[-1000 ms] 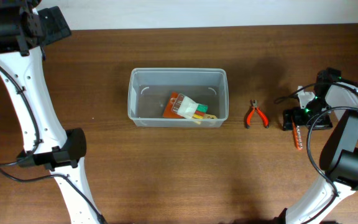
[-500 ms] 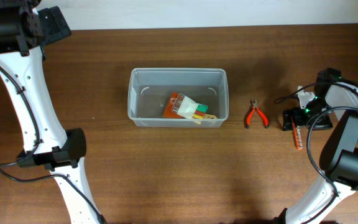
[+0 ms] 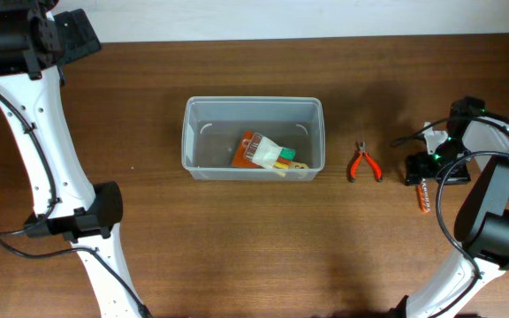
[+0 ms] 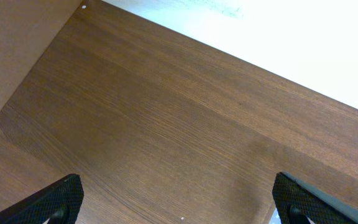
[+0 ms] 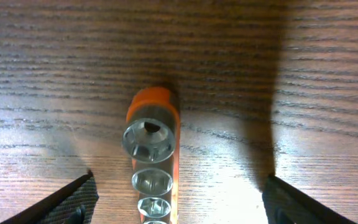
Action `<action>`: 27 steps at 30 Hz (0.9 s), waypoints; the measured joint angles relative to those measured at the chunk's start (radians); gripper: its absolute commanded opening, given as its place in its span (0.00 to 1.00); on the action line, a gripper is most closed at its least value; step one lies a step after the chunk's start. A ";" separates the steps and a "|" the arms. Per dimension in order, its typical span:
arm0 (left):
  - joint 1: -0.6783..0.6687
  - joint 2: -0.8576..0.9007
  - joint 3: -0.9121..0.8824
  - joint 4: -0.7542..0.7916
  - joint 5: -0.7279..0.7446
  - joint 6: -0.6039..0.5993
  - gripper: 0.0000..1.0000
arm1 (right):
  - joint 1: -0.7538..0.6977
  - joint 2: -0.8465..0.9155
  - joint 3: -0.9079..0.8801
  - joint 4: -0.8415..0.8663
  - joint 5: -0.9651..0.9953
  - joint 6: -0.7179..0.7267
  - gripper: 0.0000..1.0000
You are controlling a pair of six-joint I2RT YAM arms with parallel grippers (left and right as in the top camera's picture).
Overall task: Pack container
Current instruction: 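Lower the right gripper and close it on the orange socket rail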
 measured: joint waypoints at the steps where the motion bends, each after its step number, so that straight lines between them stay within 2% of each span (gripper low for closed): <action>1: 0.000 0.000 0.000 0.000 0.000 0.000 0.99 | 0.000 0.000 0.000 0.000 0.000 0.001 0.80; 8: 0.000 0.000 0.000 0.000 0.000 0.000 0.99 | 0.000 0.000 0.000 0.000 0.000 0.007 0.75; 10: 0.000 0.000 0.000 0.000 0.000 0.000 0.99 | 0.000 0.000 0.000 0.002 0.000 0.016 0.71; 12: 0.000 0.000 0.000 0.000 0.000 0.000 0.99 | 0.000 0.000 0.000 0.002 0.000 0.021 0.63; 17: 0.000 0.000 0.000 0.000 0.000 0.000 0.99 | 0.000 0.000 0.000 0.004 -0.001 0.027 0.58; 27: 0.000 0.000 0.000 0.000 0.000 0.000 0.99 | 0.000 0.000 0.000 0.022 -0.006 0.029 0.41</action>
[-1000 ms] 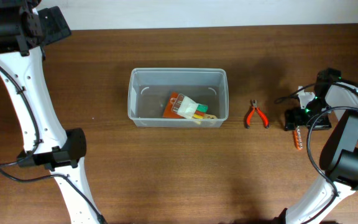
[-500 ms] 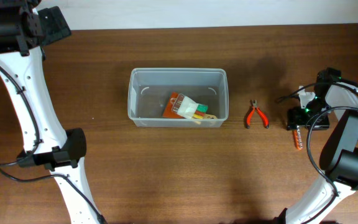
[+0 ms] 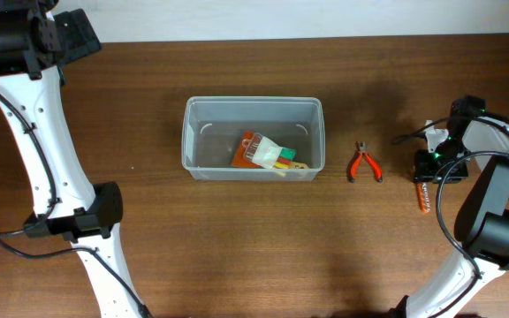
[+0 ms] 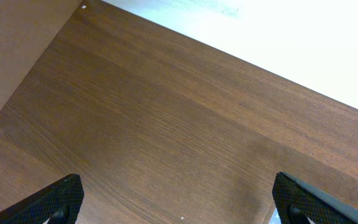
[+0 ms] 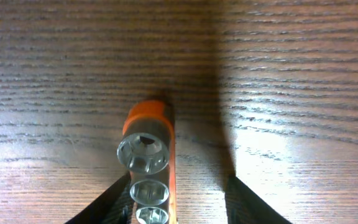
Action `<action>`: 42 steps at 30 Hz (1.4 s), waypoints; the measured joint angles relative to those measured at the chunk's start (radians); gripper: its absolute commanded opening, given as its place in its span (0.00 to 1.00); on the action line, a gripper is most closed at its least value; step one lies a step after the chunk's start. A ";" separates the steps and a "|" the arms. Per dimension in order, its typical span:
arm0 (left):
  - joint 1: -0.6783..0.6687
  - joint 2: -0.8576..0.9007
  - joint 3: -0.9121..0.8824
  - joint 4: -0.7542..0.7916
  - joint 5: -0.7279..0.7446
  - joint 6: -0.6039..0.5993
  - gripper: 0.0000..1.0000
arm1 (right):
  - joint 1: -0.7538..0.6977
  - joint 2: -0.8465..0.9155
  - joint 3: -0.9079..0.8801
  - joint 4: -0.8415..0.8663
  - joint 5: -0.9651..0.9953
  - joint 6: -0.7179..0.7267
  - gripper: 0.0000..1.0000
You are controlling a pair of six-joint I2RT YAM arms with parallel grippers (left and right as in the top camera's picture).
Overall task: Pack container
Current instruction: 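Lower the right gripper and close it on the orange socket rail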
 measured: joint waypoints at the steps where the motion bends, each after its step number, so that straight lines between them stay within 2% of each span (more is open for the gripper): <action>1: 0.000 0.000 0.000 0.000 0.000 0.000 0.99 | 0.000 0.000 0.000 0.000 -0.002 -0.002 0.40; 6: 0.000 0.000 0.000 0.000 0.000 0.000 0.99 | 0.000 0.000 0.000 0.001 -0.003 -0.002 0.38; 13: 0.000 0.000 0.000 0.000 0.000 0.000 0.99 | 0.000 0.000 0.000 0.001 -0.014 0.001 0.29; 23: 0.000 0.000 0.000 0.000 0.000 0.000 0.99 | 0.000 0.000 0.000 0.001 -0.022 0.002 0.27; 30: 0.000 0.000 0.000 0.000 0.000 0.000 0.99 | 0.000 0.000 0.000 -0.001 -0.026 0.009 0.20; 42: 0.000 0.000 0.000 0.000 0.000 0.000 0.99 | 0.000 0.000 0.000 -0.001 -0.026 0.016 0.20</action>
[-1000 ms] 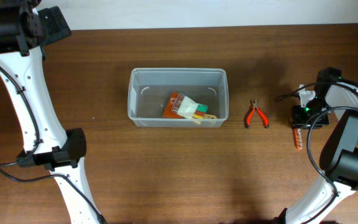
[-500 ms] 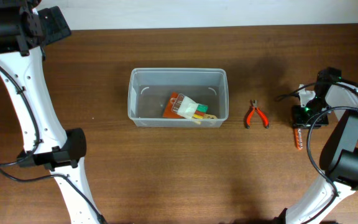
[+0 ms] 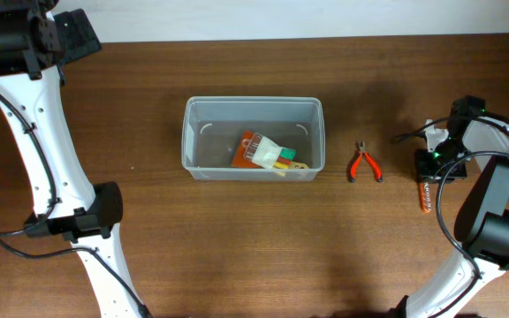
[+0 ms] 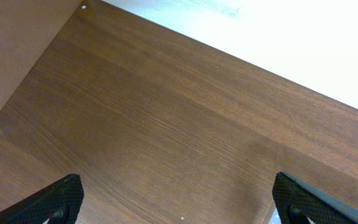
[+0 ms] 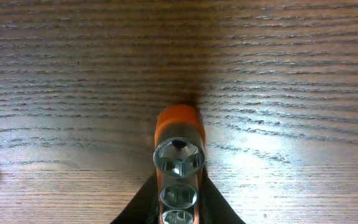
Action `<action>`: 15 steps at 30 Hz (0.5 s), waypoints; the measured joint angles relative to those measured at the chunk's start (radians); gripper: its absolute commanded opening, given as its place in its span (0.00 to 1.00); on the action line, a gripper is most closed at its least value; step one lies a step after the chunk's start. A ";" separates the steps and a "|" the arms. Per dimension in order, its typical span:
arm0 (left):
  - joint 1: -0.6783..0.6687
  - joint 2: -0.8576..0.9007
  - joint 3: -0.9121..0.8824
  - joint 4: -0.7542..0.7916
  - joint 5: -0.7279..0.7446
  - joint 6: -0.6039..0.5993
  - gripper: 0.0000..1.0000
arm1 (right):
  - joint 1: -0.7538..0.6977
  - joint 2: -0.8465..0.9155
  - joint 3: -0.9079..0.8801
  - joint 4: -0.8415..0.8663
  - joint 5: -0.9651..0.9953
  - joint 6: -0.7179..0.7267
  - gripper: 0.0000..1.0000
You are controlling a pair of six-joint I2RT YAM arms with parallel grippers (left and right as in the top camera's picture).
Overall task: Pack container
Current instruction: 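Lower the right gripper and close it on the orange socket rail, then lift the socket rail and carry it left over the container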
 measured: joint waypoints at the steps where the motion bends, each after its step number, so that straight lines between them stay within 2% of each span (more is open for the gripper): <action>1: 0.000 0.000 0.000 0.000 0.000 0.000 0.99 | 0.000 0.000 0.000 0.000 0.000 0.000 0.20; 9: 0.000 0.000 0.000 0.000 0.000 0.000 0.99 | 0.000 0.000 0.001 -0.005 -0.003 0.003 0.15; 15: 0.000 0.000 0.000 0.000 0.000 0.000 0.99 | 0.000 0.016 0.045 -0.070 -0.007 0.003 0.13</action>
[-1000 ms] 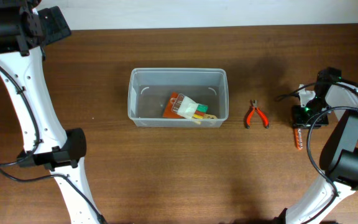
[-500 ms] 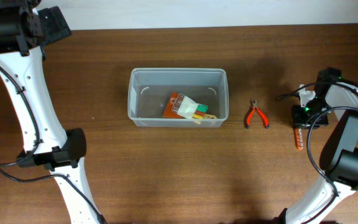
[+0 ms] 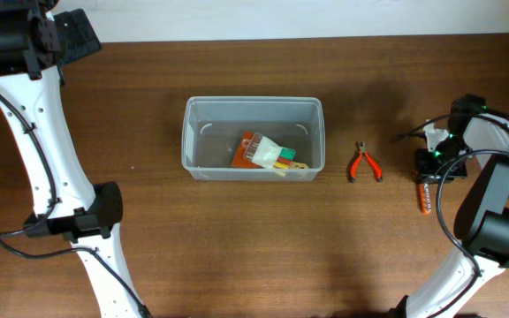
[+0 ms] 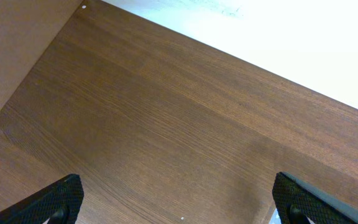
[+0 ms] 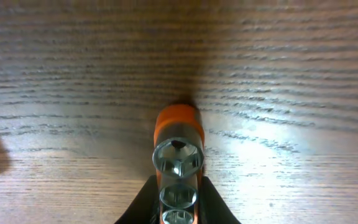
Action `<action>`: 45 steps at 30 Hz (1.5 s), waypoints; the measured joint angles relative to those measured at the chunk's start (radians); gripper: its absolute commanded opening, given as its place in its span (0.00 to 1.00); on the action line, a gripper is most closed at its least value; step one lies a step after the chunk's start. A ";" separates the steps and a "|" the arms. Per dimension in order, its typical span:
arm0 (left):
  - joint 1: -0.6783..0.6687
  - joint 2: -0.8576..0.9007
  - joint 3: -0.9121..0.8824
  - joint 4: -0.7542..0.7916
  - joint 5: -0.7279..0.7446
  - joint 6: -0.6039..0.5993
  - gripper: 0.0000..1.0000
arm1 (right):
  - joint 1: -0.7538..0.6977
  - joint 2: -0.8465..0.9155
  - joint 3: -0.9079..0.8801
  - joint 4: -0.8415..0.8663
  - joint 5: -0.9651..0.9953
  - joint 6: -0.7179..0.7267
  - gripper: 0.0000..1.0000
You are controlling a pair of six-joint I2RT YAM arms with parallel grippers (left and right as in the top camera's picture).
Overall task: Pack container
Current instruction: 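Lift the socket rail and carry it left over the container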
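An orange socket rail (image 5: 178,155) with steel sockets stands between the fingers of my right gripper (image 5: 178,210), which is shut on it close above the wood. In the overhead view this rail (image 3: 424,198) pokes out below the right gripper (image 3: 430,168) at the table's right side. The clear plastic container (image 3: 253,101) sits mid-table and holds an orange packet with a white and green item (image 3: 263,152). Red-handled pliers (image 3: 364,163) lie between the container and the right gripper. My left gripper (image 4: 179,208) is open over bare wood at the far left.
The left arm's white links (image 3: 42,150) run down the table's left side. The right arm's base and cables (image 3: 493,221) fill the right edge. A pale wall strip (image 4: 278,37) borders the table's far edge.
The right gripper stays shut on the socket rail. The wood under it now looks blurred and a dark shape shows at the left edge of the right wrist view. The left arm is unchanged.
The right gripper stood wide open over the end of the socket rail. Then its fingers were closer in on both sides of the rail. By the last moment it was shut on the rail, and it holds it now. The left arm stayed still throughout.
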 measured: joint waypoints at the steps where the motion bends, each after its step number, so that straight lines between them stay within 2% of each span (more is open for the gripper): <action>1: 0.000 0.000 0.000 0.000 0.000 0.000 0.99 | 0.000 0.002 0.013 -0.011 0.000 0.000 0.11; 10: 0.000 0.000 0.000 0.000 0.000 0.000 0.99 | 0.000 0.003 0.119 -0.113 0.000 0.001 0.08; 19: 0.000 0.000 0.000 0.000 0.000 0.000 0.99 | 0.045 0.003 0.377 -0.267 0.000 0.000 0.11; 24: 0.000 0.000 0.000 0.000 0.000 0.000 0.99 | 0.143 0.007 0.569 -0.352 0.000 0.001 0.10; 31: 0.000 0.000 0.000 0.000 0.000 0.000 0.99 | 0.298 0.007 0.718 -0.414 0.002 -0.004 0.15; 45: 0.000 0.000 0.000 0.000 0.000 0.000 0.99 | 0.623 0.008 0.735 -0.425 0.032 -0.097 0.15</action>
